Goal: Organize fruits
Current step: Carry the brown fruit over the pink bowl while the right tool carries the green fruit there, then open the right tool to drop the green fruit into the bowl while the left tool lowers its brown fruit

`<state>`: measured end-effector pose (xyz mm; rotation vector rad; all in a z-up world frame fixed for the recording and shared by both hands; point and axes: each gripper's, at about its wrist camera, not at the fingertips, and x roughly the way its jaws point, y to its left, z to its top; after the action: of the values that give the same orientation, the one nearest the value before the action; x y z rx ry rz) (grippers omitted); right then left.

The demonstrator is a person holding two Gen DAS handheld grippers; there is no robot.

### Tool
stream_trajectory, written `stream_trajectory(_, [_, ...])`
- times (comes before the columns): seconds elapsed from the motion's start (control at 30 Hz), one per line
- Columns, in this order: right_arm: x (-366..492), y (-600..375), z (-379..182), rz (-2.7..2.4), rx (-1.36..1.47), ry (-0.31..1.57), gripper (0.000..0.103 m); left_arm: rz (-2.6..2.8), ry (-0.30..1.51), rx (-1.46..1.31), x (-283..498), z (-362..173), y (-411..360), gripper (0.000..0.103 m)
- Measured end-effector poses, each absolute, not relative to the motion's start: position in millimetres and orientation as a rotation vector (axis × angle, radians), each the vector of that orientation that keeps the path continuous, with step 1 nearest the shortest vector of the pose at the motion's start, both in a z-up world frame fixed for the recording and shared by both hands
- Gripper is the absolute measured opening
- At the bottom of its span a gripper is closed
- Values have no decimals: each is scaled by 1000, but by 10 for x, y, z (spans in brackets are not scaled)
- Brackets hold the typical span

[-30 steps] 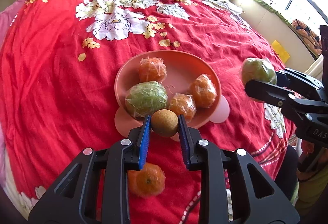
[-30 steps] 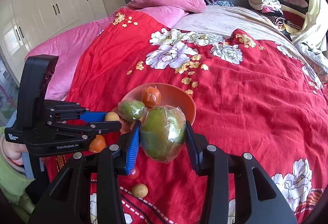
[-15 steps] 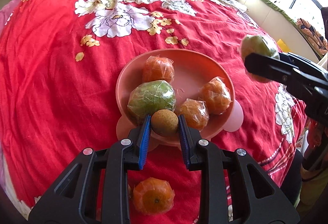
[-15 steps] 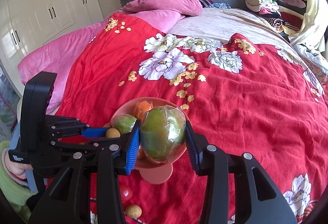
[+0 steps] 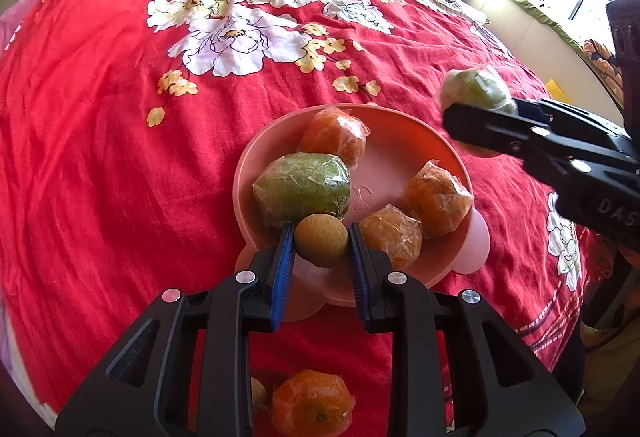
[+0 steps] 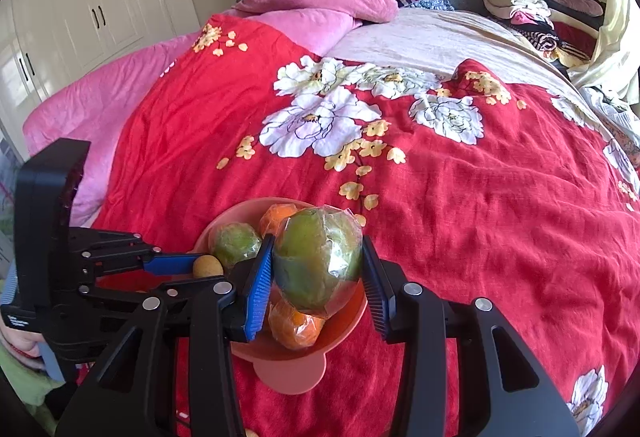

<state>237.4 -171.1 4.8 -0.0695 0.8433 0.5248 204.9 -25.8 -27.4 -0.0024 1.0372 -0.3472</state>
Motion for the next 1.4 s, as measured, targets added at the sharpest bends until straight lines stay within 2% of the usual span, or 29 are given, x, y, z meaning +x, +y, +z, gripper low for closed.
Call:
stream_trajectory(0.43, [2573, -1684, -257, 494, -93, 895, 40, -353, 1048, -8, 2106, -339, -261, 19])
stream_trajectory(1.23, [2631, -1651, -333, 492, -102, 903, 42, -355, 1043, -10, 2108, -317, -263, 19])
stream_trajectory(1.4, [2621, -1658, -320, 497, -90, 901, 47, -356, 1043, -9, 2106, -320, -263, 19])
